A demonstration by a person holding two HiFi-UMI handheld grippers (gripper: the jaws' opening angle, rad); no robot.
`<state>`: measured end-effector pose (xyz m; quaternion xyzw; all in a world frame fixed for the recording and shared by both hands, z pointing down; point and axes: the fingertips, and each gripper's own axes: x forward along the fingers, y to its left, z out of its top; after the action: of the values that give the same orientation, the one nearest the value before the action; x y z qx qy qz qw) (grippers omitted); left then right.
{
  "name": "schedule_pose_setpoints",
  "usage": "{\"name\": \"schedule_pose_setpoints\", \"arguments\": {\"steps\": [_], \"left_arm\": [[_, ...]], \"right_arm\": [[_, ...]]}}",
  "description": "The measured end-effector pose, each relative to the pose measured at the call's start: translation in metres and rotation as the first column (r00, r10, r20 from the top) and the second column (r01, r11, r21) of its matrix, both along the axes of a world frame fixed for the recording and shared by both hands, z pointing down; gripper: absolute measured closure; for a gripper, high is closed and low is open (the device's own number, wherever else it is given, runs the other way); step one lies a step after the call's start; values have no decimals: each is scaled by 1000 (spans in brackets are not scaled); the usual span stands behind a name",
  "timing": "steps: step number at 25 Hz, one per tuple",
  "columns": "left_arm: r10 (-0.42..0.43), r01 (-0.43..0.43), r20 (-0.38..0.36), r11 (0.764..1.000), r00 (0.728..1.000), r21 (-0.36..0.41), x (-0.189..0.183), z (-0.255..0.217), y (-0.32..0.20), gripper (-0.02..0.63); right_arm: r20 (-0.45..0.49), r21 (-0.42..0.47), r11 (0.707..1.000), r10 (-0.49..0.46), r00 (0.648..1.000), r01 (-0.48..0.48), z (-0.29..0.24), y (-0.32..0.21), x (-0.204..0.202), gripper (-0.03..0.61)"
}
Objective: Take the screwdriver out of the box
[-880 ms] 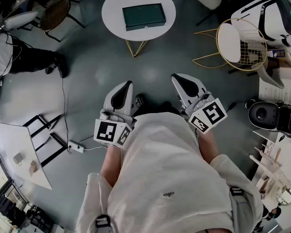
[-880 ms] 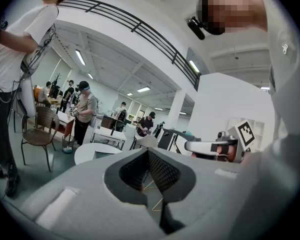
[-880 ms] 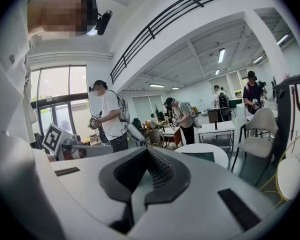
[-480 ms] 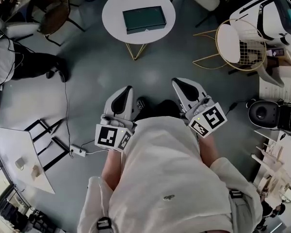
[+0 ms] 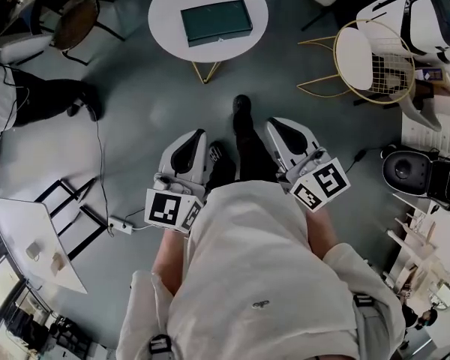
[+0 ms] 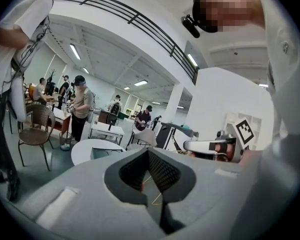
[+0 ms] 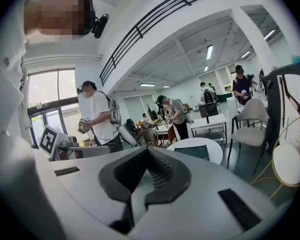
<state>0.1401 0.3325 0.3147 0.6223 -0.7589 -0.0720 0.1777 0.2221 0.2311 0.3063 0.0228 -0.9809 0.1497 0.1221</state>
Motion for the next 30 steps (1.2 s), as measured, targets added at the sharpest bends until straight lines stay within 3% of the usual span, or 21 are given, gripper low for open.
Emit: {"name": "schedule_pose_setpoints", "arguments": {"steps": [15, 30], "left_arm": [[-98, 99, 59, 995, 993, -20, -56, -35, -114, 603], [-128, 129, 18, 979, 992, -159, -84, -2, -182, 603]], "right_arm": [[52, 0, 987, -158, 986, 158, -11, -110, -86, 572], [-62, -101, 972, -218, 974, 211, 38, -178, -113, 571]]}}
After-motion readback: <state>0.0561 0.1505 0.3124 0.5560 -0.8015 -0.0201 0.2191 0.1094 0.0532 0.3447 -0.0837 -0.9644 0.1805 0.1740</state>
